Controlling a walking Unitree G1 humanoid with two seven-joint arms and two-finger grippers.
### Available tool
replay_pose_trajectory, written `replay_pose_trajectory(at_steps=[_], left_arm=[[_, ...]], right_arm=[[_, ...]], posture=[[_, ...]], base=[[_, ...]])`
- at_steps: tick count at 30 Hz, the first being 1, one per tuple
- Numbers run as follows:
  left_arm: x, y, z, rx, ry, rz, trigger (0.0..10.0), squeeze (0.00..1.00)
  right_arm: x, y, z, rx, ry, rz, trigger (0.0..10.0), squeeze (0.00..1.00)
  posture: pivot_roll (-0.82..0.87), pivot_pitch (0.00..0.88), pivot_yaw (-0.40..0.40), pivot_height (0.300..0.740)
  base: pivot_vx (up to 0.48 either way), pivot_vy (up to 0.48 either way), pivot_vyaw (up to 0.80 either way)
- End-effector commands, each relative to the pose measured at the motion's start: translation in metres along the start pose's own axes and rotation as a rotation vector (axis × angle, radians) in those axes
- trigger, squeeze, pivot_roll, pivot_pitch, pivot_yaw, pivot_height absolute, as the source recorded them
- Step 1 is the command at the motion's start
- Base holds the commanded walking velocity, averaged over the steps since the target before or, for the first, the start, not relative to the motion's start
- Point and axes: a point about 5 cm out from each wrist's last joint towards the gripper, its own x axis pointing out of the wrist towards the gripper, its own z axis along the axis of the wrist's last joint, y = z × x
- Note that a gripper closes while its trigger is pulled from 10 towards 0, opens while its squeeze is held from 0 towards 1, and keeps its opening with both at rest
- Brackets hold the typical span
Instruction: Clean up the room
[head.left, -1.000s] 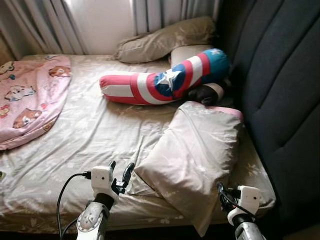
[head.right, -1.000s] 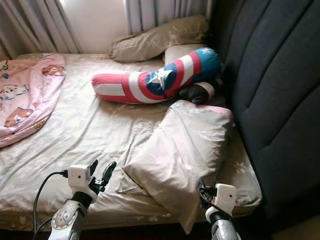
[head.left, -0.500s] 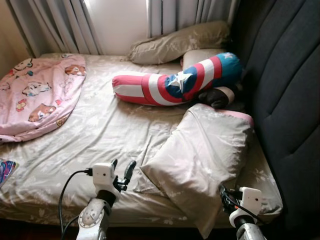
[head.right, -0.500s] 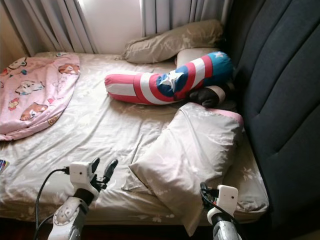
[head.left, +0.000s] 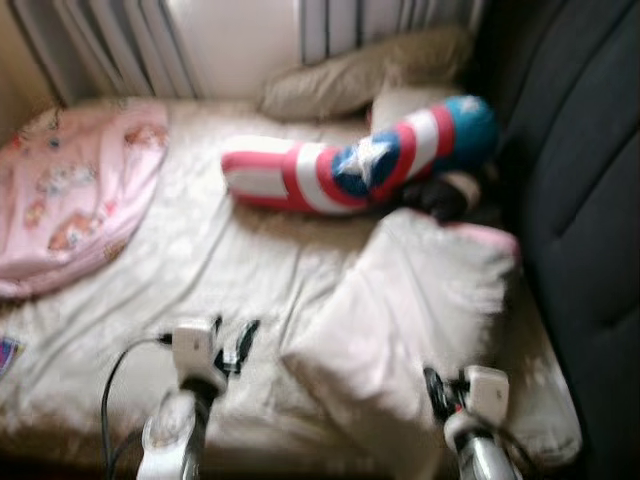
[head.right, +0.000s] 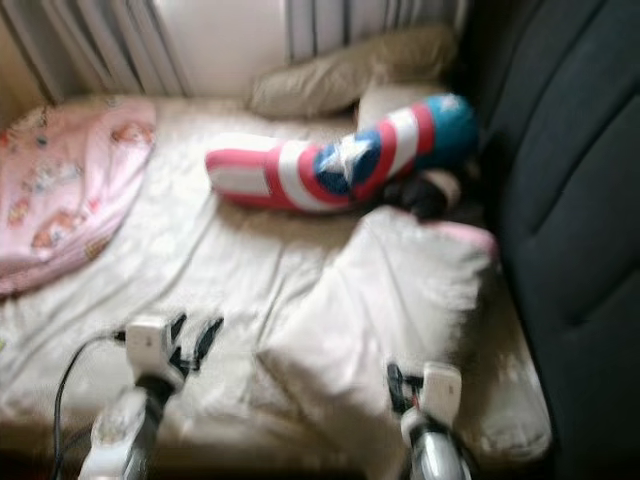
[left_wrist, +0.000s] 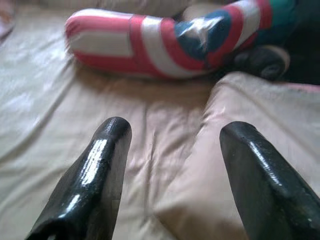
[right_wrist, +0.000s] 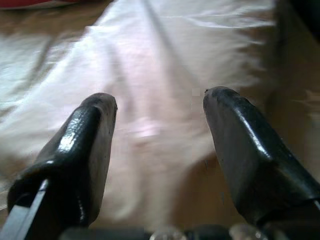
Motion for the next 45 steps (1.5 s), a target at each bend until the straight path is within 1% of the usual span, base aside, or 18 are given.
replay_pose_trajectory(at_steps=[1,8,10,14,15,16,19,21,24,28,31,33,36,37,38,39,43,45], left_arm=[[-0.001,-0.006,-0.005,-0.016,0.022,-0.013,10.0,0.0],[0.001,-0.008,-0.003,-0.018,0.028,-0.023,10.0,0.0],[0.001,-0.009,-0.003,-0.018,0.032,-0.028,10.0,0.0],[0.0,-0.009,-0.003,-0.02,0.034,-0.031,10.0,0.0],[-0.001,-0.009,-0.003,-0.019,0.035,-0.032,10.0,0.0],[-0.001,-0.009,-0.002,-0.018,0.035,-0.033,10.0,0.0],[-0.001,-0.007,0.0,-0.015,0.034,-0.035,10.0,0.0],[-0.002,-0.006,0.001,-0.012,0.032,-0.037,10.0,0.0],[-0.002,-0.004,0.006,0.0,0.02,-0.032,10.0,0.0],[0.0,-0.003,0.01,-0.001,0.017,-0.032,10.0,0.0],[-0.001,-0.005,0.009,-0.002,0.028,-0.054,10.0,0.0],[-0.002,-0.005,0.009,-0.001,0.034,-0.061,10.0,0.0],[-0.006,-0.006,0.012,0.003,0.039,-0.074,10.0,0.0],[-0.008,-0.006,0.014,0.007,0.039,-0.083,10.0,0.0],[-0.009,-0.006,0.015,0.009,0.039,-0.086,10.0,0.0],[-0.01,-0.006,0.017,0.011,0.038,-0.088,10.0,0.0],[-0.015,-0.005,0.025,0.018,0.031,-0.095,10.0,0.0],[-0.018,-0.006,0.028,0.022,0.027,-0.1,10.0,0.0]], right_arm=[[-0.002,-0.007,-0.003,0.007,0.018,-0.033,10.0,0.0],[0.002,-0.008,-0.001,0.012,0.031,-0.044,10.0,0.0],[0.004,-0.008,-0.005,0.009,0.094,-0.049,10.0,0.0],[0.006,-0.007,-0.006,0.027,0.117,-0.045,10.0,0.0],[0.008,-0.007,-0.007,0.039,0.142,-0.05,10.0,0.6],[0.009,-0.007,-0.008,0.053,0.168,-0.058,10.0,1.0],[0.011,-0.008,-0.011,0.069,0.218,-0.075,10.0,1.0],[0.012,-0.007,-0.011,0.063,0.23,-0.082,10.0,1.0],[0.014,-0.008,-0.012,0.082,0.254,-0.122,10.0,1.0],[0.017,-0.009,-0.009,0.097,0.257,-0.157,10.0,1.0],[0.017,-0.014,-0.009,0.107,0.271,-0.225,10.0,1.0],[0.018,-0.016,-0.008,0.134,0.269,-0.256,10.0,1.0],[0.017,-0.017,-0.01,0.203,0.271,-0.286,10.0,1.0],[0.017,-0.016,-0.01,0.232,0.268,-0.289,10.0,0.83],[0.018,-0.015,-0.009,0.235,0.267,-0.287,10.0,0.09],[0.018,-0.014,-0.009,0.233,0.267,-0.284,10.0,0.0],[0.02,-0.011,-0.007,0.243,0.261,-0.273,10.0,0.0],[0.02,-0.011,-0.007,0.266,0.255,-0.269,10.0,0.0]], posture=[[0.05,0.072,-0.021,0.74],[0.05,0.075,-0.019,0.74],[0.06,0.077,-0.018,0.74],[0.06,0.082,-0.016,0.74],[0.07,0.084,-0.014,0.74],[0.07,0.086,-0.011,0.74],[0.08,0.093,-0.005,0.74],[0.09,0.099,0.0,0.74],[0.1,0.114,0.012,0.74],[0.11,0.126,0.025,0.74],[0.11,0.15,0.045,0.74],[0.11,0.161,0.054,0.74],[0.12,0.18,0.074,0.74],[0.12,0.194,0.082,0.74],[0.13,0.201,0.088,0.74],[0.13,0.205,0.089,0.74],[0.14,0.231,0.103,0.74],[0.15,0.238,0.108,0.74]], base=[[0.0,0.0,0.0],[0.0,0.0,0.0],[0.0,0.0,0.0],[0.0,0.0,0.0],[0.0,0.0,0.0],[0.0,0.0,0.0],[0.0,0.0,0.0],[0.0,0.0,0.0],[0.0,0.0,0.0],[0.0,0.0,0.0],[0.0,0.0,0.0],[0.0,0.0,0.0],[0.0,0.0,0.0],[0.0,0.0,0.0],[0.0,0.0,0.0],[0.0,0.0,0.0],[0.0,0.0,0.0],[0.0,0.0,0.0]])
